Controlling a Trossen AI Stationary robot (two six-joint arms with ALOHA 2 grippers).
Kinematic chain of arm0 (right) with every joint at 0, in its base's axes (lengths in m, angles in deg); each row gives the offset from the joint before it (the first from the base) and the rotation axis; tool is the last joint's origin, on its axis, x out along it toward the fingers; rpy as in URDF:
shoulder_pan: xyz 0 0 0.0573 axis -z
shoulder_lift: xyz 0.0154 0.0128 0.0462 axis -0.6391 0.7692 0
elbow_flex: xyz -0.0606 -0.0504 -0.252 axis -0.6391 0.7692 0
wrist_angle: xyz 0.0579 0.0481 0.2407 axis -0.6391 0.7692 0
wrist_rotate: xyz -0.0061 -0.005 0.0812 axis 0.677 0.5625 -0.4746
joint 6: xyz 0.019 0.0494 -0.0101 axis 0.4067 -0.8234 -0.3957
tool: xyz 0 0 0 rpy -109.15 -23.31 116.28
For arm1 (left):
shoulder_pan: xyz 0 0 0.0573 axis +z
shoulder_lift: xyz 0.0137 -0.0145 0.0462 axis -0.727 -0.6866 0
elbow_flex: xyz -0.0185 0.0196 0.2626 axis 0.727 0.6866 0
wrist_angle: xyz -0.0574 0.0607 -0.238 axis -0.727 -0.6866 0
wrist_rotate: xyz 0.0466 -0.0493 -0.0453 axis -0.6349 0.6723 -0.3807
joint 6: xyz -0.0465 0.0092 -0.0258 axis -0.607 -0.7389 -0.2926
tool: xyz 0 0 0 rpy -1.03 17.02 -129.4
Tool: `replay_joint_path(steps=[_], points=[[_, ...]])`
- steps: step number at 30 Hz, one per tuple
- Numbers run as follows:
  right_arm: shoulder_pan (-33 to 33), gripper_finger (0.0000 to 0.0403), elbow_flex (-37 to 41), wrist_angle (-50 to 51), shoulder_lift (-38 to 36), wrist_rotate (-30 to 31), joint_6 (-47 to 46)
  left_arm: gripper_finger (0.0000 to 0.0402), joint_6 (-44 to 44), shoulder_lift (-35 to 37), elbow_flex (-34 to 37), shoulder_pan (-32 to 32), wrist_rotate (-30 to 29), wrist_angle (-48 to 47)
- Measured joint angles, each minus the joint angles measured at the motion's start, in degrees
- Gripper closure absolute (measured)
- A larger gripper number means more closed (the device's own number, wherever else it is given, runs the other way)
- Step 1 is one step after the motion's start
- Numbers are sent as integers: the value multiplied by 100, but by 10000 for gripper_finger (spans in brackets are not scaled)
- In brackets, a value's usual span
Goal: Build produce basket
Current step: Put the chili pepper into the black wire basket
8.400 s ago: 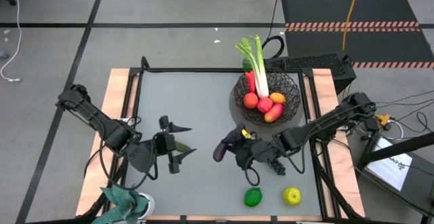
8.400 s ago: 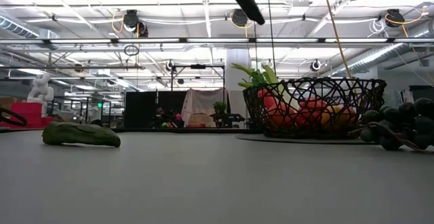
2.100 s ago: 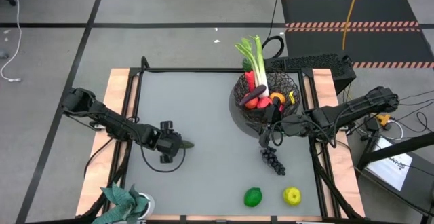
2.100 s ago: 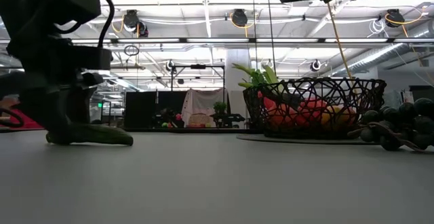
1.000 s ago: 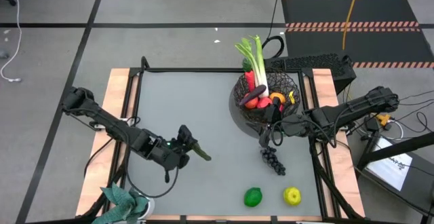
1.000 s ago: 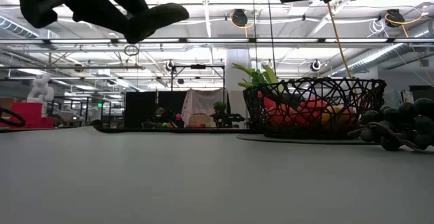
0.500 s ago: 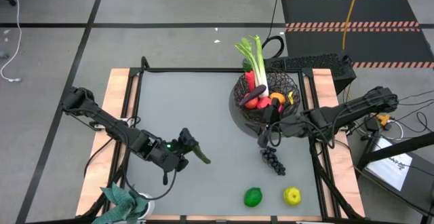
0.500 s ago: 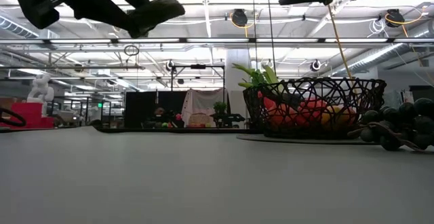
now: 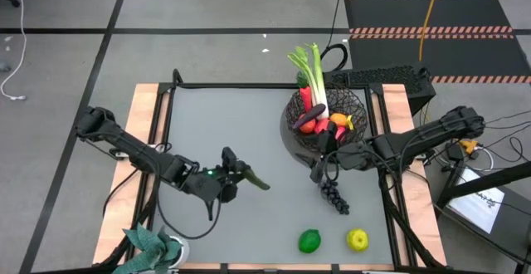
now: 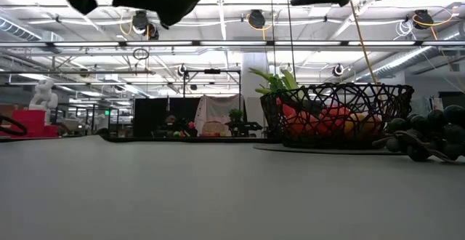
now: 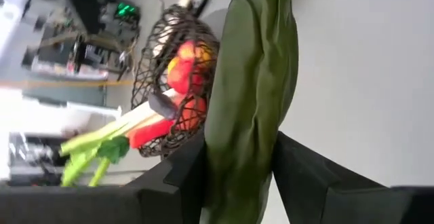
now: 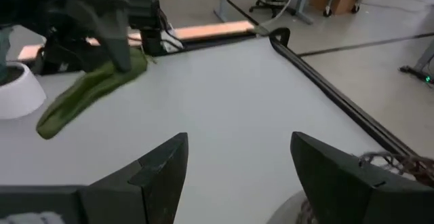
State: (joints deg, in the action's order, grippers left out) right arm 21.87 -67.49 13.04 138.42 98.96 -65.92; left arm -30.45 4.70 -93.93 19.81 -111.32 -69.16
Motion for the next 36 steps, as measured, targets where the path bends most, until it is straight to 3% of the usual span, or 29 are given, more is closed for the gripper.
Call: replay_joint_path(steps=[10,15,21,23,27,36], points=[[-1,149,-2,-512,71,4,431,250,-1707,0,0,381,15,543],[-24,149,-2,-586,68,7,596,250,-3607,0,0,554,91,661],[-24,149,-2,-602,68,15,770,250,-5801,0,2,669,763,963],[-24,149,-2,-666,68,15,852,250,-6156,0,2,686,865,1068],[-25,149,-2,-834,68,7,915,250,-5919,0,2,688,981,1055],[-46,149,-7,-912,299,-714,896,250,-3705,0,2,684,994,858]])
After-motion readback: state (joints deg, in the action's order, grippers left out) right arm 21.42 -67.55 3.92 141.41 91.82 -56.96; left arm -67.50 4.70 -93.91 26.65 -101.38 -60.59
